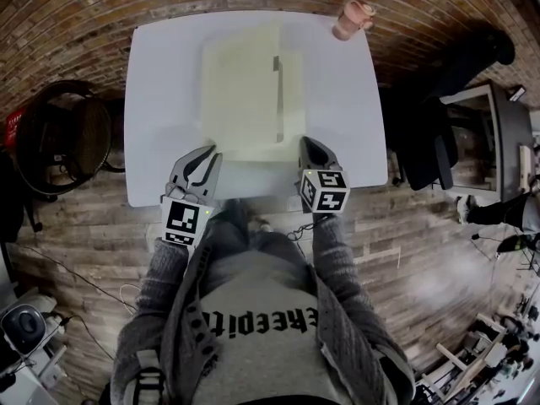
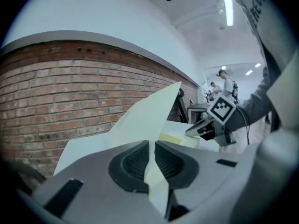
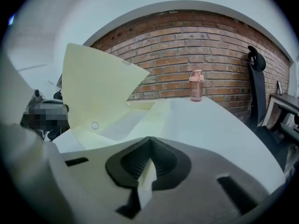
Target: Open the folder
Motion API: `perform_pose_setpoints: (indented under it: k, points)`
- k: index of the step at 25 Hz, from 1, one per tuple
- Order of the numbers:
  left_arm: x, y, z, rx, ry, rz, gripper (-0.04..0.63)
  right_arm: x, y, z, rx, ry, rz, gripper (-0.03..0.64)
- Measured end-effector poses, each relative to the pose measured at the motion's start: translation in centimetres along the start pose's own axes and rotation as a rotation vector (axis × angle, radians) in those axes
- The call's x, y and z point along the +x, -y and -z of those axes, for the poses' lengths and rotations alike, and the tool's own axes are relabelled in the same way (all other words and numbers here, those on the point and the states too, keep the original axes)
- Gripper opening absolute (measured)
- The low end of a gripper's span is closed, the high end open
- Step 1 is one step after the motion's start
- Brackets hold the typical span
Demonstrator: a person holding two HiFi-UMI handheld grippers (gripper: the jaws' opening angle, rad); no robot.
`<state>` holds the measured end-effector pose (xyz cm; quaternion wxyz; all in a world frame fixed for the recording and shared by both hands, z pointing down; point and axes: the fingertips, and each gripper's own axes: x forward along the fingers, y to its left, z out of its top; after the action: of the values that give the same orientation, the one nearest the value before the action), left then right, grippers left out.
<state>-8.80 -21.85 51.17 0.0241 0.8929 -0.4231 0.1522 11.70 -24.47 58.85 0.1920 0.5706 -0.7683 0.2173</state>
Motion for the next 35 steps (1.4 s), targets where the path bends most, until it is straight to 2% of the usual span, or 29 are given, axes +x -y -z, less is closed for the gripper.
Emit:
perform_pose_setpoints:
  k: [4, 6, 8, 13, 18, 25, 30, 35]
  points:
    - [-2.0, -2.8, 0.1, -0.3, 0.037, -0.115, 0.03, 0.0, -0.1, 0.0, -0.012, -0.007, 0.003, 0.003]
    - [-3.0, -4.5, 0.8, -0.423, 0.046, -0.184, 0.023, 0.1, -0.1, -0.1, -0.024, -0.011, 0.001, 0.003]
    - [-4.0, -6.0, 1.9, -0.505, 0.04, -0.251, 0.017, 0.2, -0.2, -0.1, -0.034, -0.016, 0.001, 0.003]
    - [-5.7, -8.9, 5.0, -0.651, -0.005, -0.387, 0.011, 0.2, -0.3, -0.3, -0.042, -0.017, 0.001, 0.003]
    - [-6.5, -10.3, 7.5, -0.711, -0.074, -0.477, 0.011, 0.3, -0.3, -0.3, -0.054, -0.019, 0.008, 0.003]
    - [-7.0, -11.2, 10.5, -0.808, -0.154, -0.544, 0.011, 0.8, -0.2, -0.5, -0.067, -0.024, 0.016, 0.003]
    - [-7.2, -11.3, 12.2, -0.829, -0.211, -0.561, 0.011, 1.2, 0.1, -0.8, -0.073, -0.025, 0.027, 0.003]
    - [-7.2, -11.2, 11.4, -0.822, -0.175, -0.538, 0.011, 1.4, 0.1, -1.0, -0.065, -0.021, 0.028, 0.003]
